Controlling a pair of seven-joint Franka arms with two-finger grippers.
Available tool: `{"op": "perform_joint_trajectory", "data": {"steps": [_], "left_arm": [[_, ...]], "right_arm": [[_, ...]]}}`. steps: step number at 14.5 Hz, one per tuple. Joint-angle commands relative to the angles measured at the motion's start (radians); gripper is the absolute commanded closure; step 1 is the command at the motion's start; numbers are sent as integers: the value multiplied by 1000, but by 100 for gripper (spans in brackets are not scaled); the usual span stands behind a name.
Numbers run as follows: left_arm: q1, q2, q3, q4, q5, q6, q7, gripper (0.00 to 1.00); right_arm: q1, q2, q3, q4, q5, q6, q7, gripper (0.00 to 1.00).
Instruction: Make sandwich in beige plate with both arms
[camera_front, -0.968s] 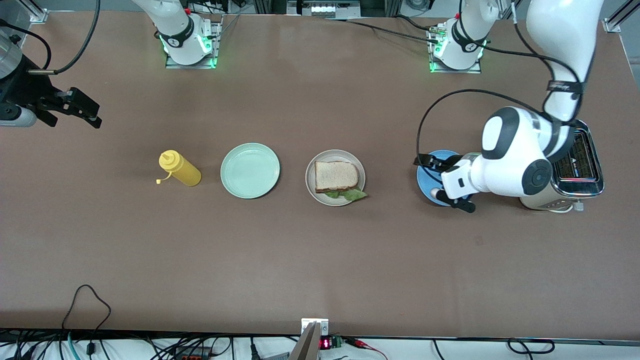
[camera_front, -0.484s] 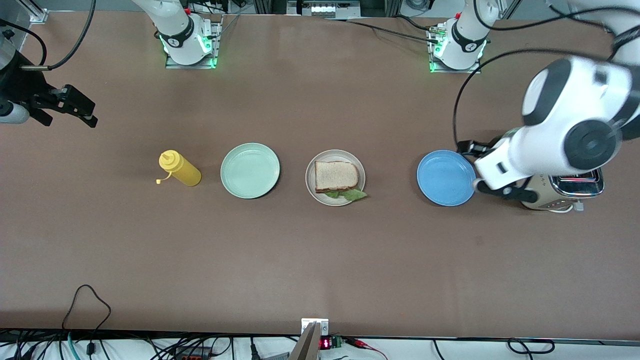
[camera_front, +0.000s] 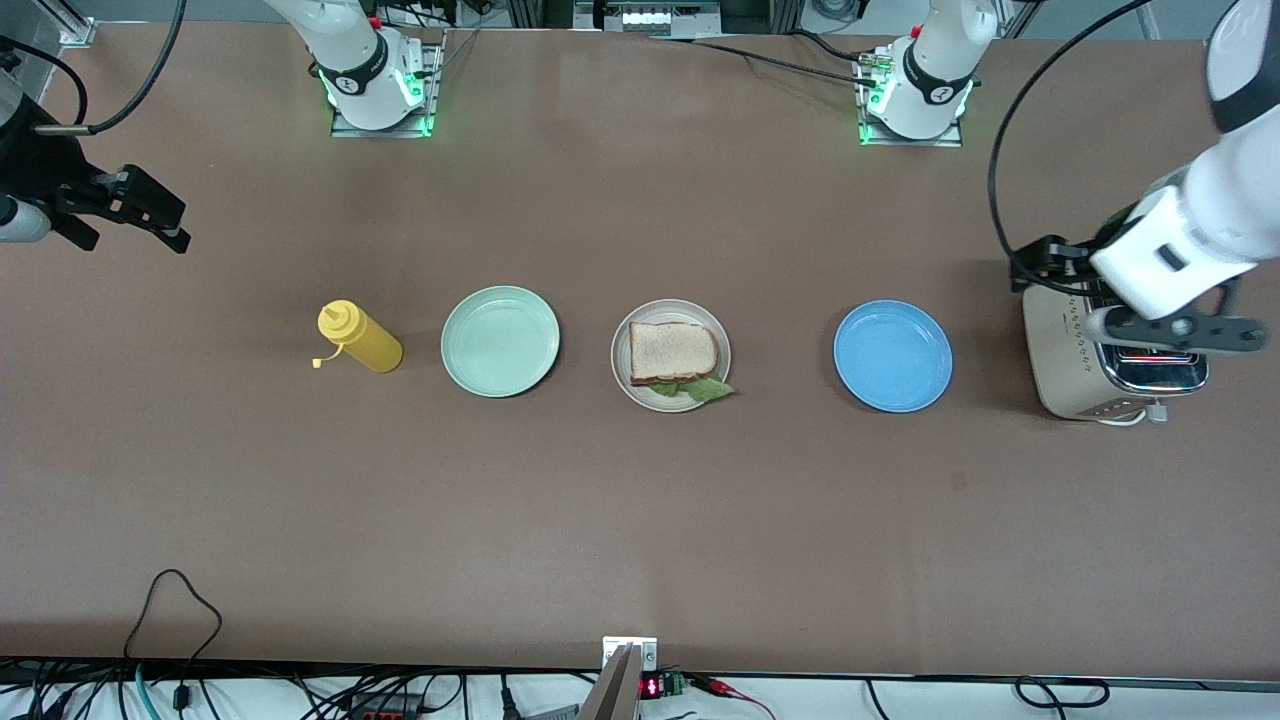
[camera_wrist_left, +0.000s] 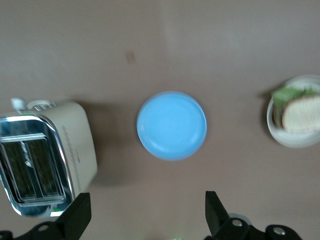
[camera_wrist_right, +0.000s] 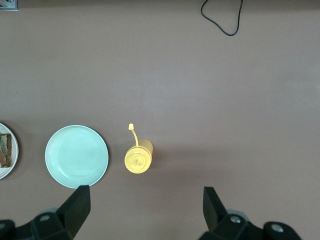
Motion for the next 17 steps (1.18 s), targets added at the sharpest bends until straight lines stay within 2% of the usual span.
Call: {"op": "perform_joint_trajectory", "data": {"steps": [1,3,6,10,17], "left_arm": [[-31,-188,77,-281,-5,173,17,0],[-53,-240,108,-310,-4,189,90,0],[-57,-291,113,-367,-7,183,119,0],[-91,-295,124,-340,0,132,115,0],[-71,-283,144,-326,-8,88,129,0]], "right_arm": [[-16,5,9,22,3,-21,-9,0],[-16,5,10,22,3,-21,-9,0],[-16,5,10,20,3,-21,-8,0],[-14,5,10,20,3,-21,-8,0],[-14,5,10,17,3,-23,-5,0]]}}
